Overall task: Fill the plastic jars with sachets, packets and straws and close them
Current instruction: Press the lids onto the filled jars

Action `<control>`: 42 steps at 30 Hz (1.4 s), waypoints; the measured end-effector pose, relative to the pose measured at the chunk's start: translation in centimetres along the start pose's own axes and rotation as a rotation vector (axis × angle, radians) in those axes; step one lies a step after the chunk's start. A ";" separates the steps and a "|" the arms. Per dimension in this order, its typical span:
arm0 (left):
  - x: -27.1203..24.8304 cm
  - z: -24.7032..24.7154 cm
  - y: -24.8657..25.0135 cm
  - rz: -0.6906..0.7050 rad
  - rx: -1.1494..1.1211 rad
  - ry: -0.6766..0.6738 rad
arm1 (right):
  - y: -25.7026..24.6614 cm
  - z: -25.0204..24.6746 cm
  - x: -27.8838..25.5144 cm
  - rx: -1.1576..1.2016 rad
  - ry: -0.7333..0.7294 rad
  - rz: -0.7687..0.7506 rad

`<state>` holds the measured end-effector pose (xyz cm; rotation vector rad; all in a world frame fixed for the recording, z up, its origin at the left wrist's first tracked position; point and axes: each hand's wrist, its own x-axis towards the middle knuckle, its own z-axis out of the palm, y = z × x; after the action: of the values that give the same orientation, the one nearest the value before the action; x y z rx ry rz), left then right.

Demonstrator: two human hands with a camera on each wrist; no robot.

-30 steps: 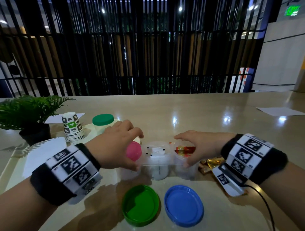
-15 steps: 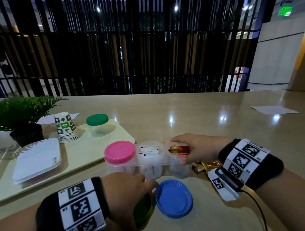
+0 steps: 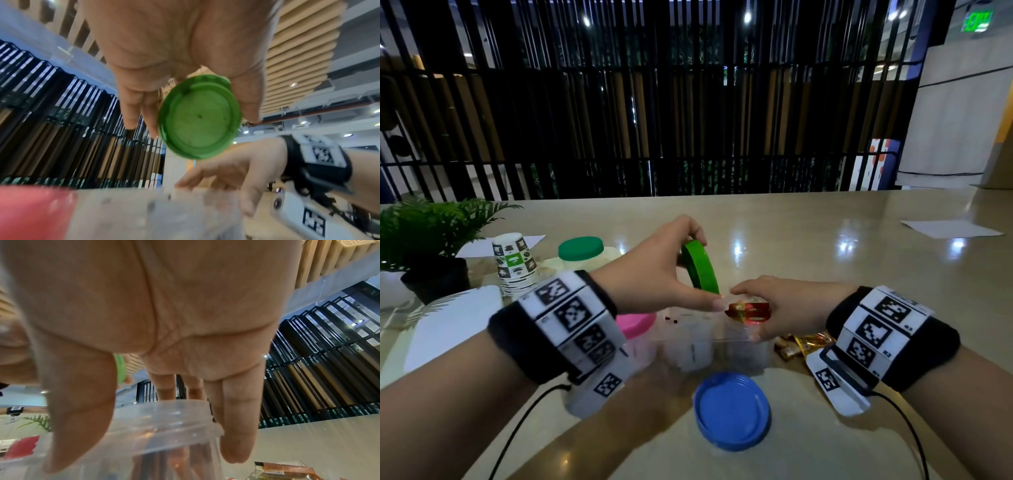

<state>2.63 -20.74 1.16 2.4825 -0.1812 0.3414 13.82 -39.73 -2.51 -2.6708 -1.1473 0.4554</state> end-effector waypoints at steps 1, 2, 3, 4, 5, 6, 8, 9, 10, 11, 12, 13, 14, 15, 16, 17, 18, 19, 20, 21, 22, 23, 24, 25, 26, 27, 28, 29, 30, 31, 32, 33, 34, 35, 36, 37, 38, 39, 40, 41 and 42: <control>0.6 0.7 -0.3 -0.003 0.019 0.039 | 0.0 0.0 0.0 -0.013 0.004 -0.004; 1.0 1.4 -0.6 -0.012 0.046 0.064 | 0.0 0.0 0.0 -0.016 0.007 -0.005; 1.3 2.1 -0.9 -0.020 0.068 0.078 | 0.0 0.0 0.1 -0.012 0.010 -0.005; 1.6 2.7 -1.3 -0.028 0.078 0.086 | 0.0 0.0 0.1 -0.008 0.012 -0.005; 1.8 3.3 -1.6 -0.038 0.082 0.090 | 0.1 0.0 0.1 -0.008 0.013 -0.007; 1.9 3.7 -2.0 -0.053 0.089 0.092 | 0.1 0.0 0.1 -0.010 0.013 -0.008; 1.9 4.1 -2.6 -0.104 0.108 0.076 | 0.1 0.0 0.1 -0.009 0.011 -0.012; 1.9 4.0 -2.9 -0.133 0.122 0.054 | 0.2 0.0 0.1 -0.007 0.010 -0.013; 1.8 3.8 -3.1 -0.158 0.149 0.026 | 0.3 0.0 0.1 -0.007 0.011 -0.014; 1.7 3.5 -3.3 -0.181 0.185 -0.007 | 0.3 0.0 0.2 -0.008 0.011 -0.013; 1.6 3.2 -3.5 -0.204 0.217 -0.045 | 0.3 0.0 0.2 -0.006 0.011 -0.010; 1.5 2.9 -3.6 -0.232 0.245 -0.095 | 0.3 0.0 0.2 -0.002 0.009 -0.008; 1.4 2.6 -3.7 -0.256 0.273 -0.158 | 0.3 0.0 0.2 0.001 0.007 -0.006; 1.4 2.3 -3.6 -0.275 0.315 -0.233 | 0.3 0.0 0.2 0.004 0.005 -0.005; 1.5 2.1 -3.5 -0.285 0.374 -0.307 | 0.3 -0.1 0.2 0.003 0.003 -0.005; 1.7 2.0 -3.3 -0.287 0.435 -0.369 | 0.3 -0.1 0.2 0.002 0.001 -0.005; 1.9 2.0 -3.2 -0.288 0.481 -0.414 | 0.3 -0.1 0.2 0.002 -0.001 -0.004; 2.2 2.0 -3.1 -0.286 0.514 -0.445 | 0.3 -0.1 0.2 0.002 -0.003 -0.002; 2.5 2.1 -2.9 -0.284 0.542 -0.469 | 0.3 -0.1 0.2 -0.001 -0.004 -0.001; 2.7 2.1 -2.7 -0.280 0.568 -0.492 | 0.3 -0.1 0.2 -0.003 -0.004 0.001; 2.9 2.0 -2.5 -0.278 0.590 -0.517 | 0.3 -0.1 0.2 -0.004 -0.004 0.003; 3.0 1.9 -2.4 -0.279 0.603 -0.544 | 0.2 -0.1 0.2 -0.003 -0.004 0.005; 3.2 1.7 -2.2 -0.286 0.608 -0.572 | 0.2 -0.1 0.3 -0.001 -0.004 0.007; 3.2 1.6 -2.1 -0.289 0.610 -0.597 | 0.2 -0.1 0.3 0.000 -0.005 0.009; 3.3 1.6 -1.9 -0.298 0.614 -0.608 | 0.2 -0.1 0.3 -0.001 -0.006 0.010; 3.3 1.7 -1.7 -0.314 0.624 -0.595 | 0.2 -0.1 0.3 -0.003 -0.007 0.011; 3.4 2.0 -1.5 -0.333 0.642 -0.559 | 0.2 -0.1 0.4 -0.007 -0.007 0.011; 3.4 2.2 -1.4 -0.339 0.670 -0.517 | 0.2 -0.1 0.3 -0.009 -0.007 0.013; 3.4 2.4 -1.2 -0.327 0.685 -0.491 | 0.2 -0.1 0.3 -0.009 -0.007 0.015; 3.5 2.5 -1.0 -0.302 0.663 -0.490 | 0.2 -0.1 0.3 -0.007 -0.006 0.017; 3.5 2.4 -0.9 -0.276 0.599 -0.509 | 0.1 -0.1 0.3 -0.006 -0.005 0.018; 3.6 2.2 -0.8 -0.258 0.525 -0.538 | 0.1 -0.1 0.3 -0.006 -0.006 0.020; 3.5 2.0 -0.7 -0.250 0.479 -0.552 | 0.1 -0.1 0.3 -0.008 -0.006 0.021; 3.4 1.9 -0.6 -0.245 0.483 -0.542 | 0.1 -0.1 0.3 -0.010 -0.007 0.022; 3.2 1.9 -0.5 -0.253 0.529 -0.508 | 0.1 -0.1 0.3 -0.010 -0.008 0.022; 3.1 2.2 -0.5 -0.273 0.601 -0.465 | 0.1 -0.1 0.3 -0.009 -0.009 0.022; 2.9 2.4 -0.6 -0.289 0.667 -0.439 | 0.1 -0.1 0.4 -0.009 -0.008 0.022; 2.8 2.7 -0.7 -0.292 0.690 -0.445 | 0.1 -0.1 0.4 -0.010 -0.007 0.024; 2.8 2.9 -0.7 -0.278 0.669 -0.470 | 0.1 -0.1 0.4 -0.009 -0.006 0.026; 2.8 2.9 -0.7 -0.257 0.619 -0.503 | 0.1 0.0 0.4 -0.007 -0.005 0.028; 2.7 2.7 -0.7 -0.238 0.563 -0.532 | 0.0 0.0 0.4 -0.005 -0.005 0.028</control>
<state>5.94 -21.97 -0.54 3.0617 0.0028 -0.4367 14.11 -39.48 -2.56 -2.6942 -1.1157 0.4654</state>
